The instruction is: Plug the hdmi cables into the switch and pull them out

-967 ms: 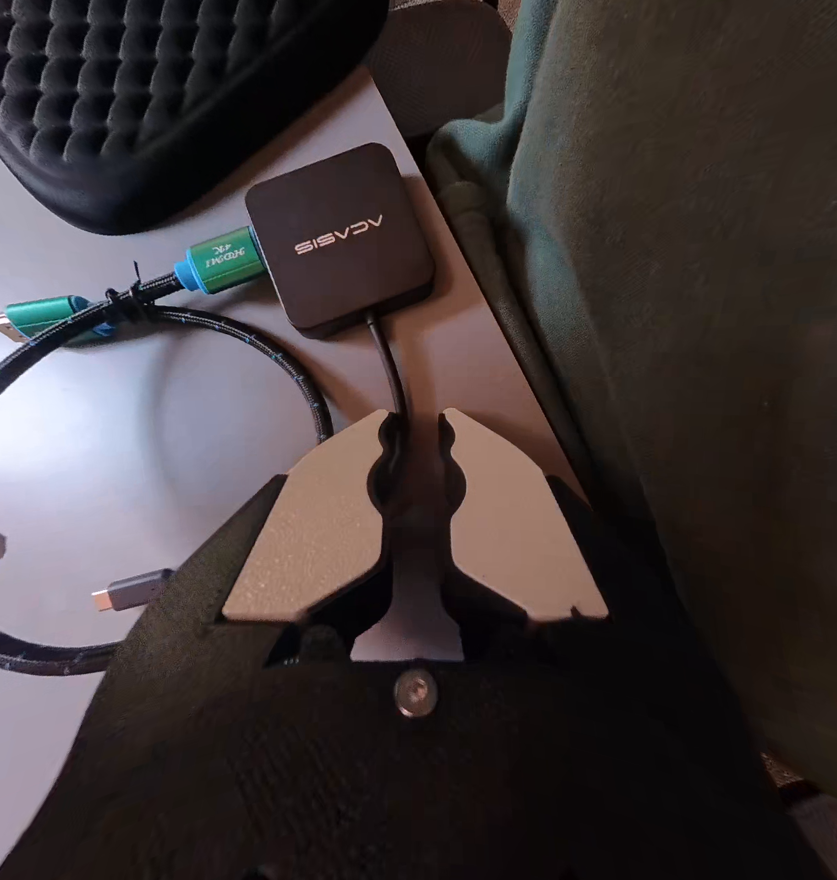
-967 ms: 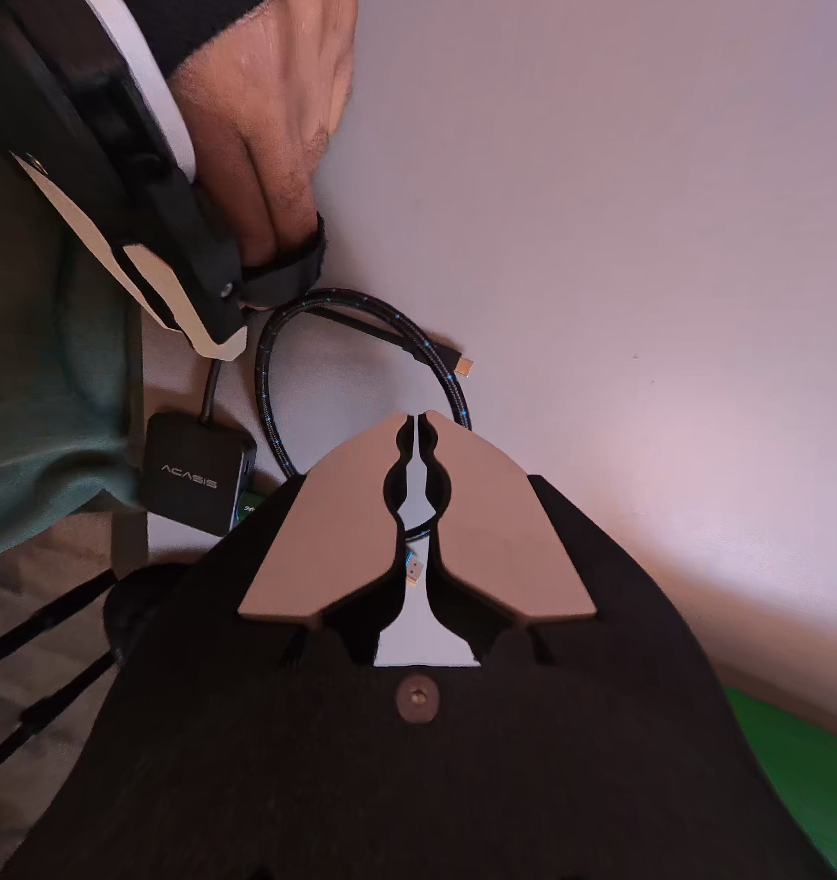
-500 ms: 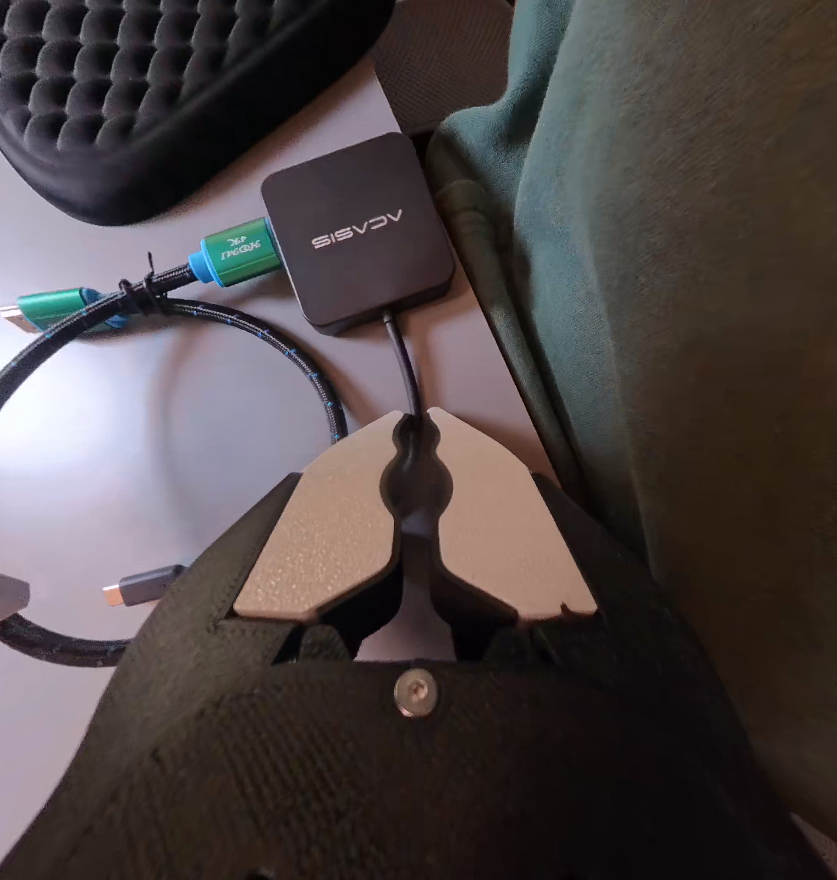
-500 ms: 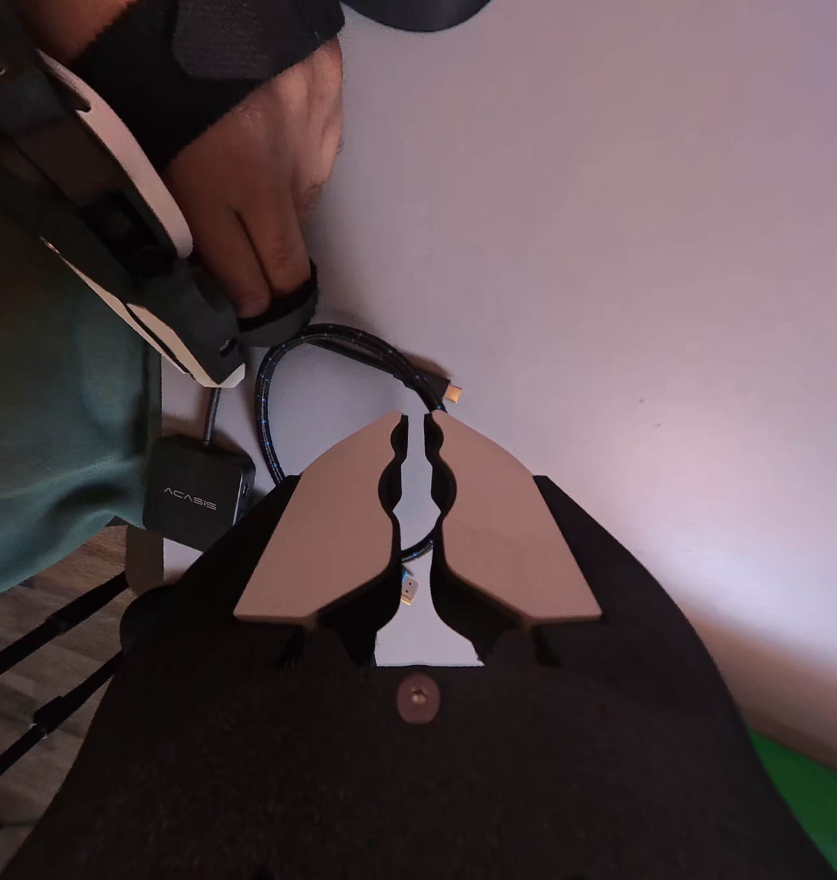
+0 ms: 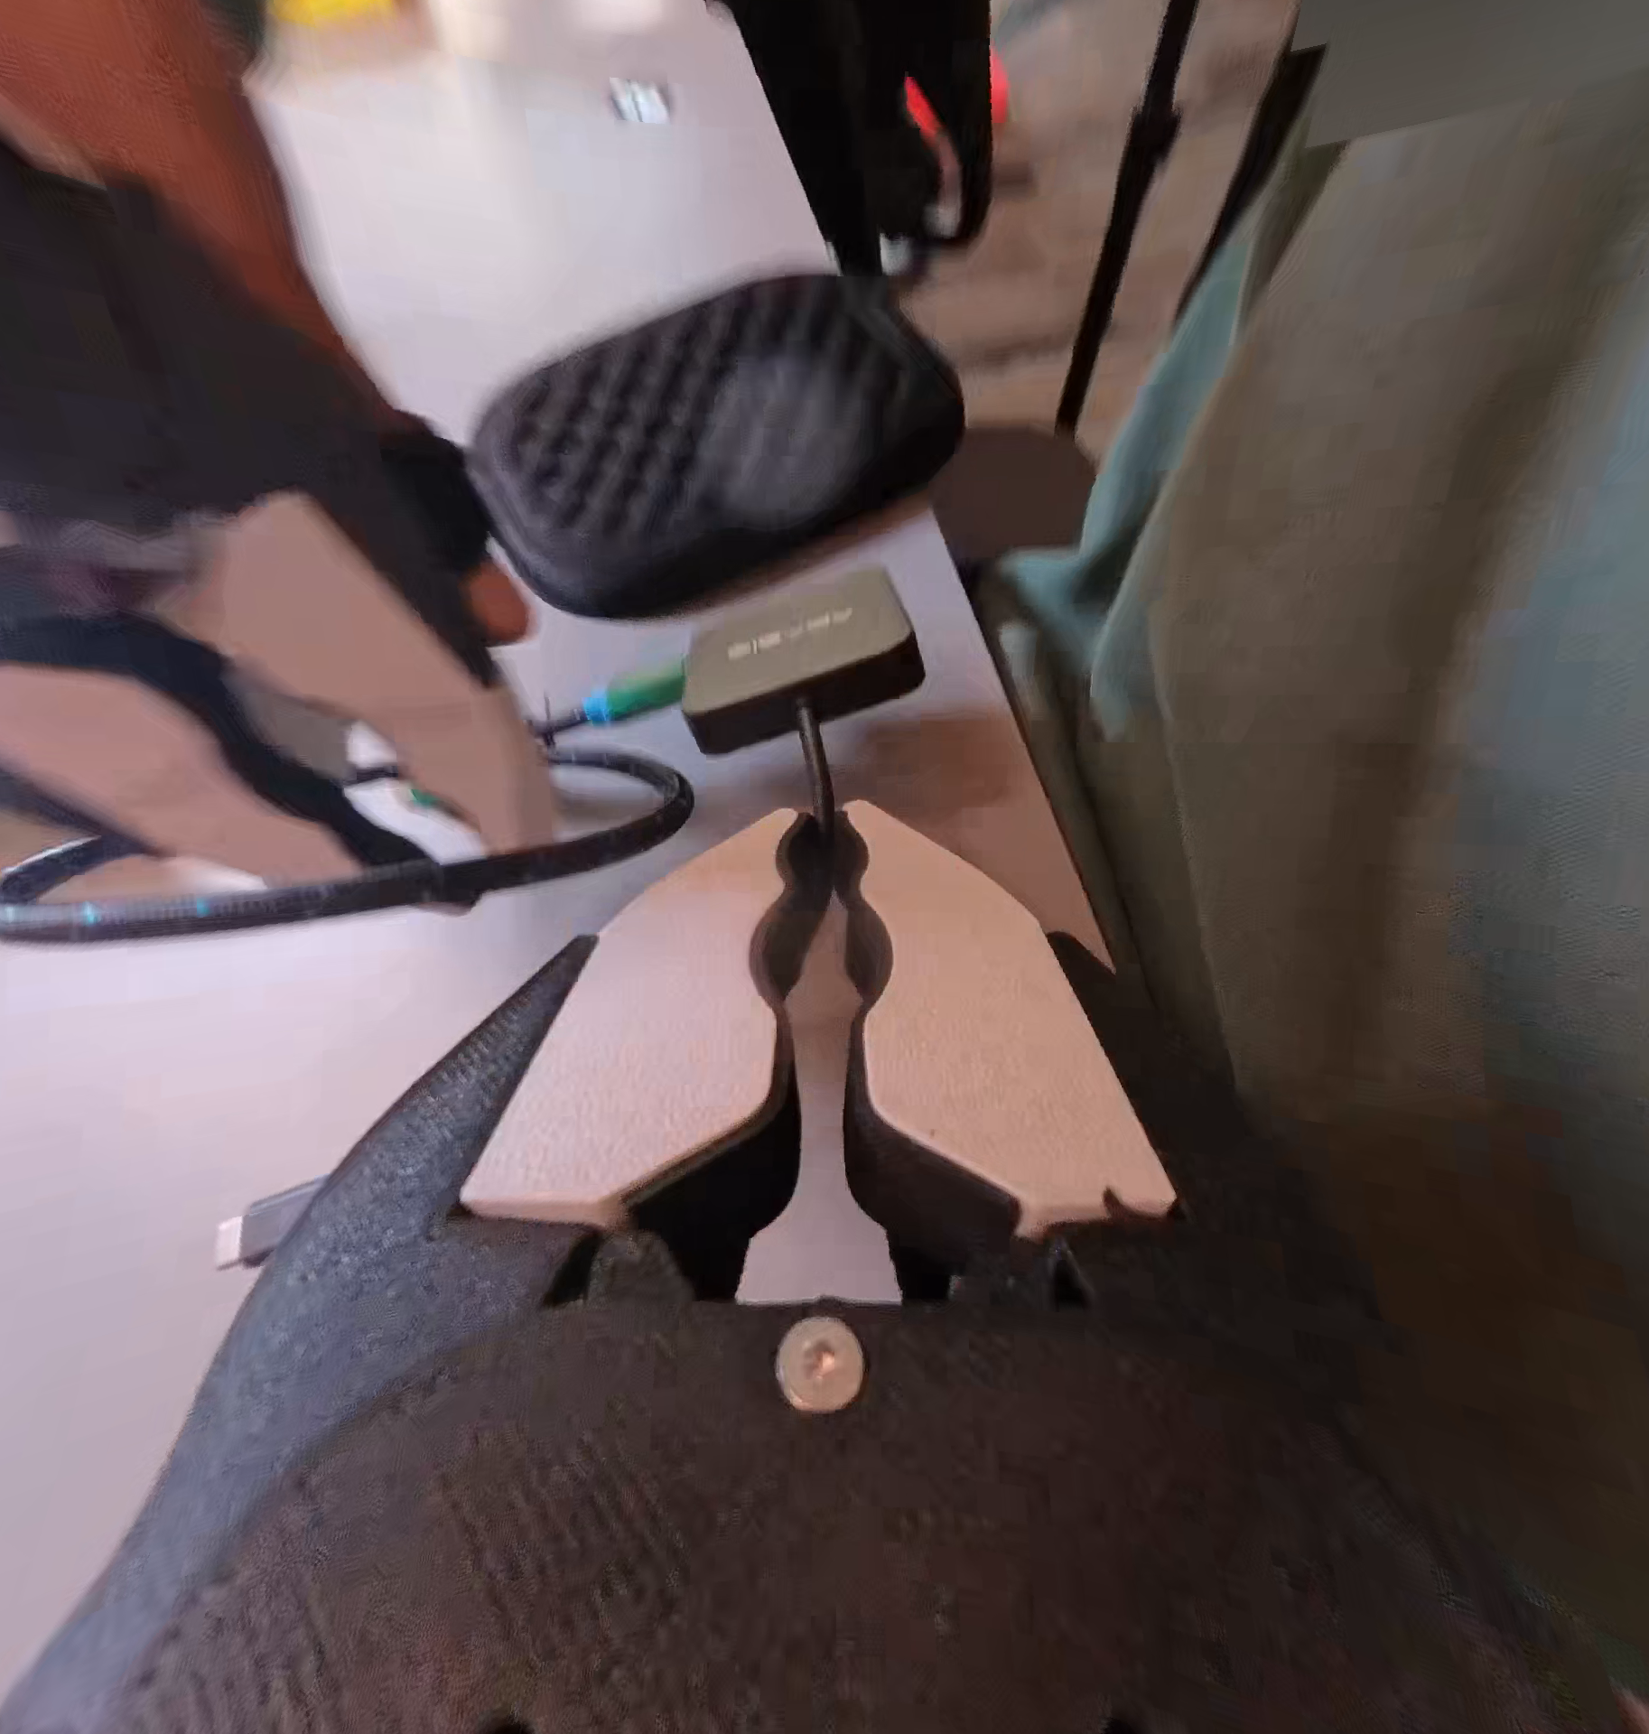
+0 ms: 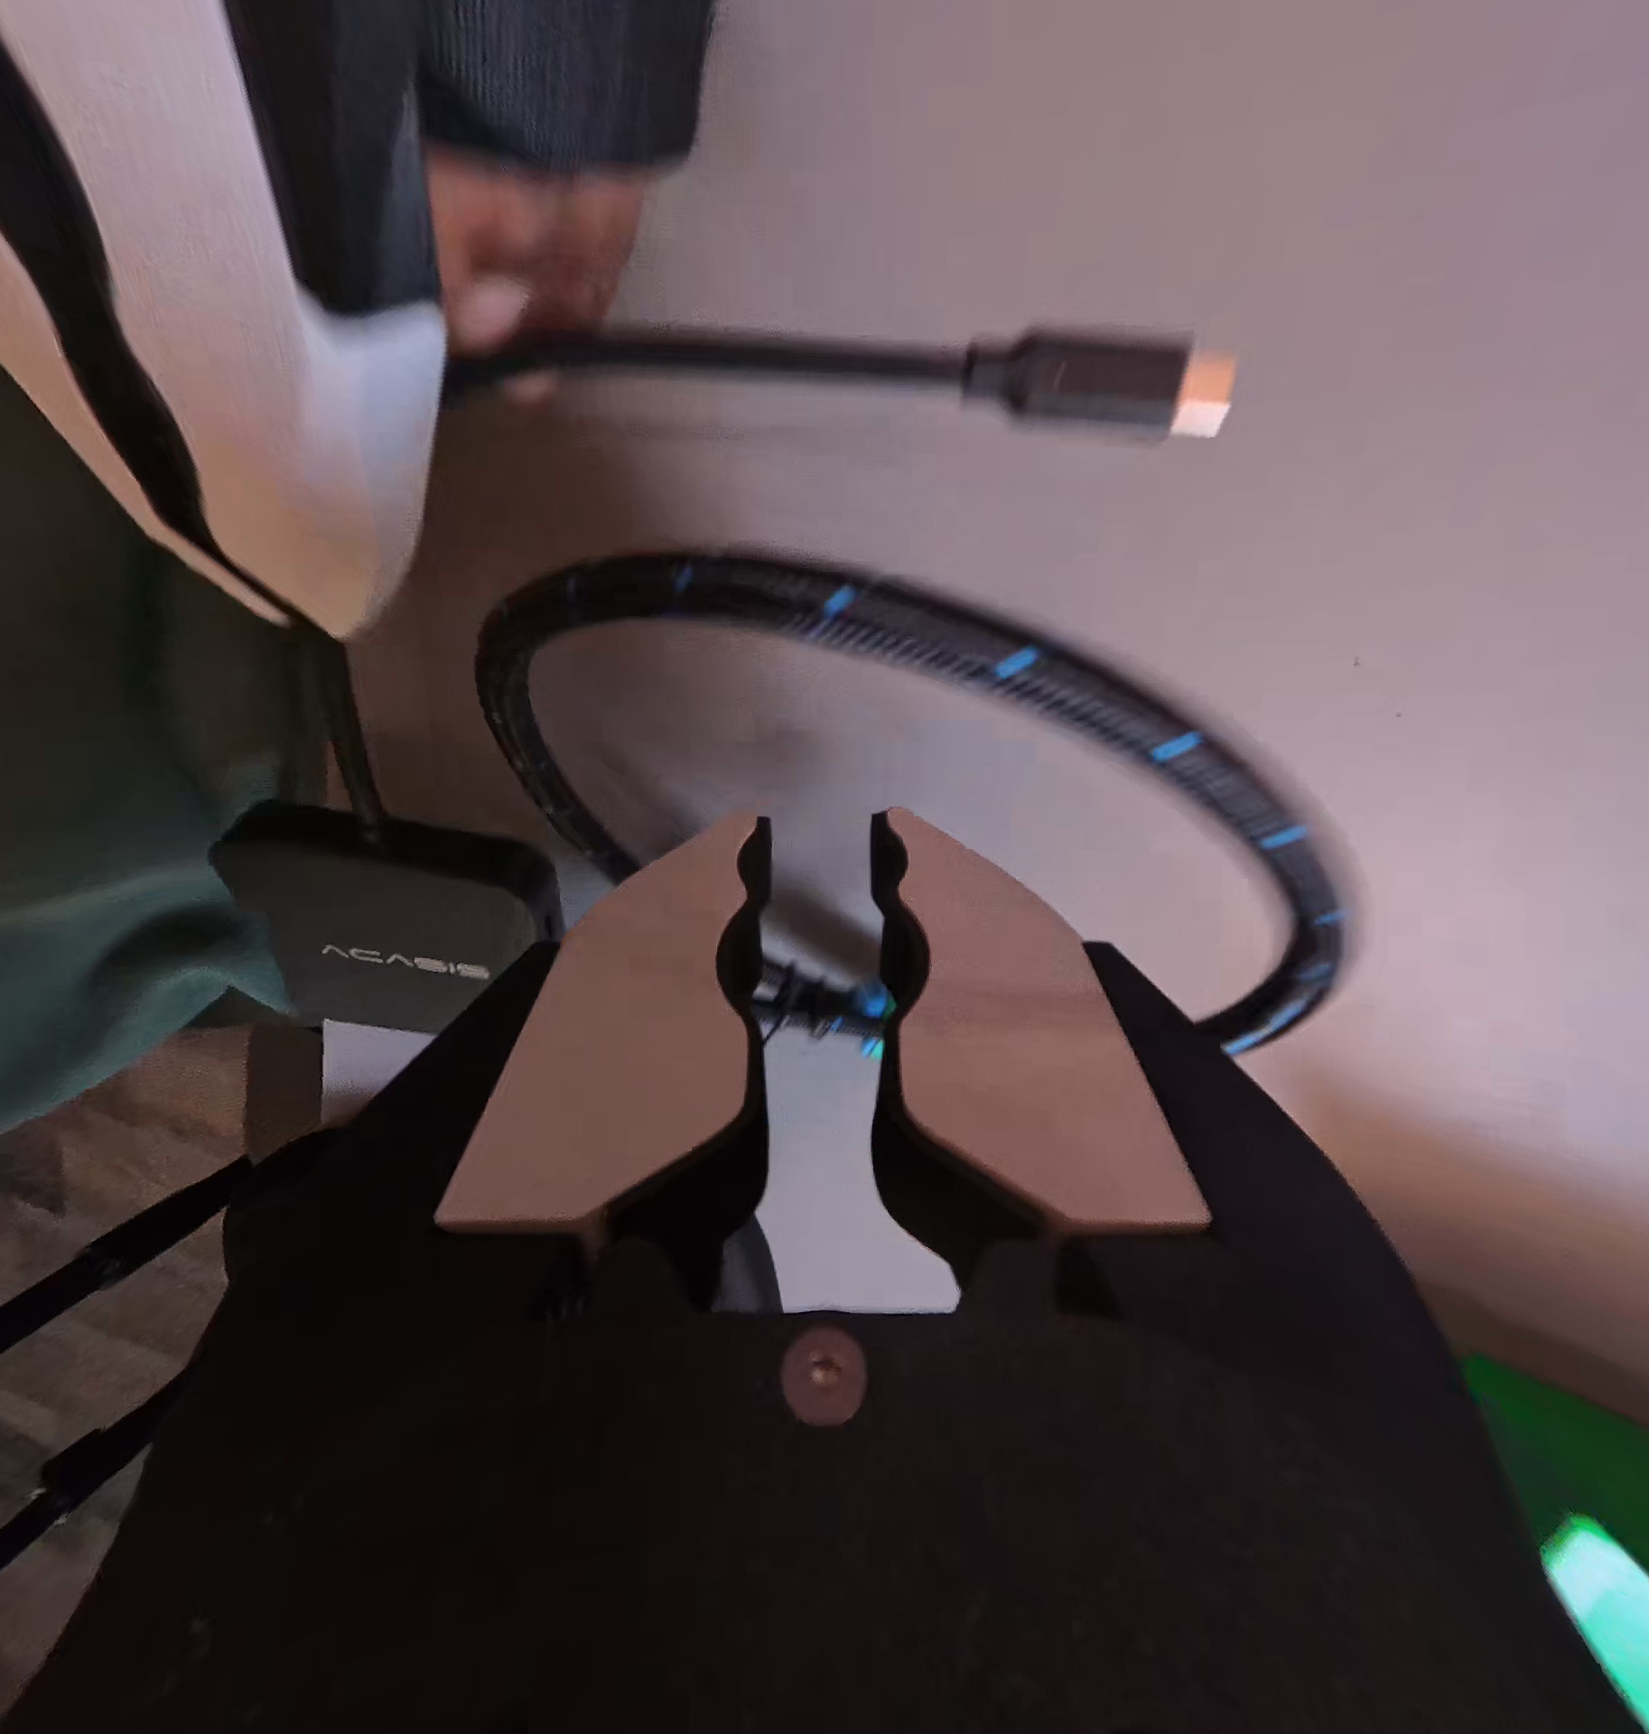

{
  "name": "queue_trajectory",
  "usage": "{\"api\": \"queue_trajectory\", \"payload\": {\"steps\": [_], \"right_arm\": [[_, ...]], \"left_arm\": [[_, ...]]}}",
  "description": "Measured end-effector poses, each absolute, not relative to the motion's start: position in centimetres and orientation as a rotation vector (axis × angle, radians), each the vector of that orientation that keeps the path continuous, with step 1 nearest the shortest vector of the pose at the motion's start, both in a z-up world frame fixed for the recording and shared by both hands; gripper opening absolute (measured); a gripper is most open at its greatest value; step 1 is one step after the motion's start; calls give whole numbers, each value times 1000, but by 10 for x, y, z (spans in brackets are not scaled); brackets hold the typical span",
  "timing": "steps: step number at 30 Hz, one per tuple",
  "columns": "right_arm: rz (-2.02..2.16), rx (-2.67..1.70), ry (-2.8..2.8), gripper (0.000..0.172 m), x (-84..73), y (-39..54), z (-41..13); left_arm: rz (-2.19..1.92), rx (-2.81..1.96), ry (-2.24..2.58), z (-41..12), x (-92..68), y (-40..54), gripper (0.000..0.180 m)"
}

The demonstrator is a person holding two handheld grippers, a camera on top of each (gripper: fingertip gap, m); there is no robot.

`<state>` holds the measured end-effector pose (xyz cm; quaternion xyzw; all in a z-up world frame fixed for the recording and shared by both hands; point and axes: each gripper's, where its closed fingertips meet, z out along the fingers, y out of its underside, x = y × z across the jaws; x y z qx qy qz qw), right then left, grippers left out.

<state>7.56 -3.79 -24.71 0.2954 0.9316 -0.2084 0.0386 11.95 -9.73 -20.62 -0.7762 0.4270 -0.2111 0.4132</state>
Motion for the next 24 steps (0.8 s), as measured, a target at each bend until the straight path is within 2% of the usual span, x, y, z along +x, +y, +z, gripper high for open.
{"api": "queue_trajectory", "payload": {"steps": [1,5,12,20,21,22,23,24], "right_arm": [[-667,915,2848,23,77,-37,-246],[-956,1015,2795,33,74,-36,-228],[-1594,1082,2712,50,68,-16,-187],[-1761,1027,2822,70,61,-35,-203],[-1831,1040,2834,61,53,-40,-198],[-1896,1076,2847,31,44,-41,-192],[-1924,1091,2891,14,37,-40,-187],[-1914,1085,2930,14,33,-39,-185]], "left_arm": [[-577,-1919,1008,-193,112,-96,4],[-724,-1786,767,-157,81,-92,3],[-890,-1630,532,-137,41,-87,3],[-987,-1497,306,-123,6,-78,0],[-985,-1504,302,-126,6,-77,0],[-985,-1514,299,-128,7,-76,0],[-982,-1530,295,-131,8,-74,0],[-966,-1543,292,-133,7,-73,0]]}}
